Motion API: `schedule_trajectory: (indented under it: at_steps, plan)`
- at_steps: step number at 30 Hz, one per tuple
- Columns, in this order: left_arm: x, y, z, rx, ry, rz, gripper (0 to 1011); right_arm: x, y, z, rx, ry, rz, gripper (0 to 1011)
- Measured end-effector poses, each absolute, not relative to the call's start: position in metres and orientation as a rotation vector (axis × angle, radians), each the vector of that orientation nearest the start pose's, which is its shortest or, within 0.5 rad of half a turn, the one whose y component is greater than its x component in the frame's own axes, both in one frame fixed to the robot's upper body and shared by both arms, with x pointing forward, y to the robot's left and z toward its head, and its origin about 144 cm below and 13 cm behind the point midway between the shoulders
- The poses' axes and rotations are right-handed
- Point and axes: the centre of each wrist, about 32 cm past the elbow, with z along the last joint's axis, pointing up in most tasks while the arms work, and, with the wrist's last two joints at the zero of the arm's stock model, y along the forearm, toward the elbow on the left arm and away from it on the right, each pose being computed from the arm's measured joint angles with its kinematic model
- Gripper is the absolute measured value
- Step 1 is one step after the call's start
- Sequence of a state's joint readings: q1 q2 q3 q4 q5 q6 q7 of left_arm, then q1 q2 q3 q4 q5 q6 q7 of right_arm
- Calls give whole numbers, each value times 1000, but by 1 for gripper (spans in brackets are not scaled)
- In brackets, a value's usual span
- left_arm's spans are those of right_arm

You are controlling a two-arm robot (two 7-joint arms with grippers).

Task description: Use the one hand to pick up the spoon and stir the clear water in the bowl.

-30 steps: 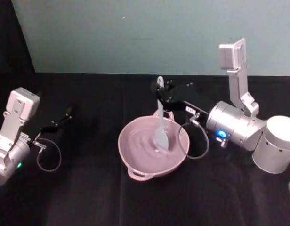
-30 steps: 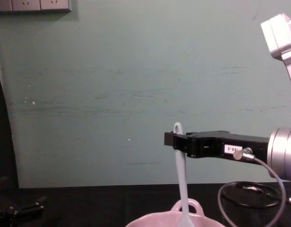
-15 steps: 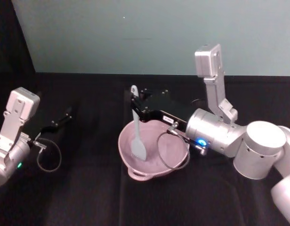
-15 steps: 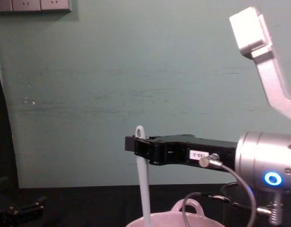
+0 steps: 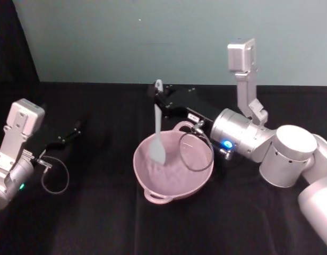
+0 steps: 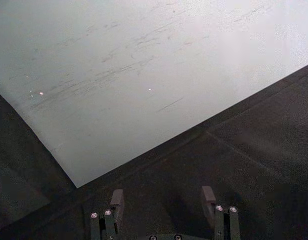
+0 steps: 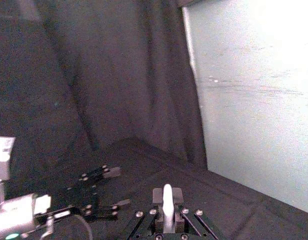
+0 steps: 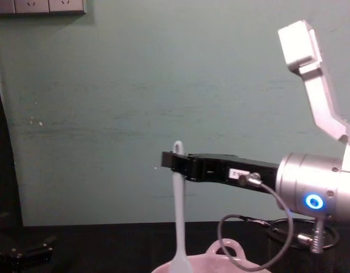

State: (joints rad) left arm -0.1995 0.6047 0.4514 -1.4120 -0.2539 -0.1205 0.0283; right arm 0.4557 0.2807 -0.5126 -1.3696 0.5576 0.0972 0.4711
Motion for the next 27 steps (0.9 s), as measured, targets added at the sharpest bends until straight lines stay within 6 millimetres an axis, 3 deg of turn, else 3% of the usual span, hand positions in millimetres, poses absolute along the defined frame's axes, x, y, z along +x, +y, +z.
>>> schedule_trajectory:
  at_steps: [8,16,22,27]
  plan:
    - [489,310,1140,304,-285,1248,1011,554,-201,1208,79,99,-758,117]
    - [489,310,1140,305,-285,1248,1011,538,-223,1213,34,81,-813,116]
    - [489,310,1140,304,-285,1248,1011,525,-223,1218,9,58,-803,116]
    - [489,310,1140,304,-285,1248,1011,515,-210,1218,-7,52,-758,117]
